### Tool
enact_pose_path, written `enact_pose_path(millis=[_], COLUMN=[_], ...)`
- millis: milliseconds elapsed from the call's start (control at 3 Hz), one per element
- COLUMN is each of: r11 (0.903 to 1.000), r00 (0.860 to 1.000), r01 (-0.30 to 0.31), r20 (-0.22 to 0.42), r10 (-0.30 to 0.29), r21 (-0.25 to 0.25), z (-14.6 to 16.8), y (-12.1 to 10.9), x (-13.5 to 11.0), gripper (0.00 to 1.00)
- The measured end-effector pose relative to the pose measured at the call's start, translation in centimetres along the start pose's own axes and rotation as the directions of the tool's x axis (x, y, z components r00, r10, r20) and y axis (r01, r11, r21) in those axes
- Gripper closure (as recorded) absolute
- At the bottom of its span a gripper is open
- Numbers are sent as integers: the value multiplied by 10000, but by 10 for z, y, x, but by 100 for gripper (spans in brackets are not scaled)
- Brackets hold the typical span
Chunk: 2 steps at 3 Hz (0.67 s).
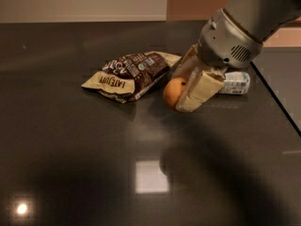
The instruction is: Pick orange
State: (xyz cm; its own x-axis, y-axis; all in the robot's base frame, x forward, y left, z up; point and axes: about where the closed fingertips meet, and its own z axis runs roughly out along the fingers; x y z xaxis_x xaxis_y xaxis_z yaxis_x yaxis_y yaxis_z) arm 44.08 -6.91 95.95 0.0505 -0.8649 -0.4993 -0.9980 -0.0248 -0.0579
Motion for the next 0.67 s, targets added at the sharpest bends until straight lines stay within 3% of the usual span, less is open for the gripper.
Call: enact_pose_path(millis=[667], r11=[10000], r00=[9997], r01=[-4], r20=[245], r10=[6], r21=[-48], z=[-15], y=[-4], x=[-2], gripper=[100])
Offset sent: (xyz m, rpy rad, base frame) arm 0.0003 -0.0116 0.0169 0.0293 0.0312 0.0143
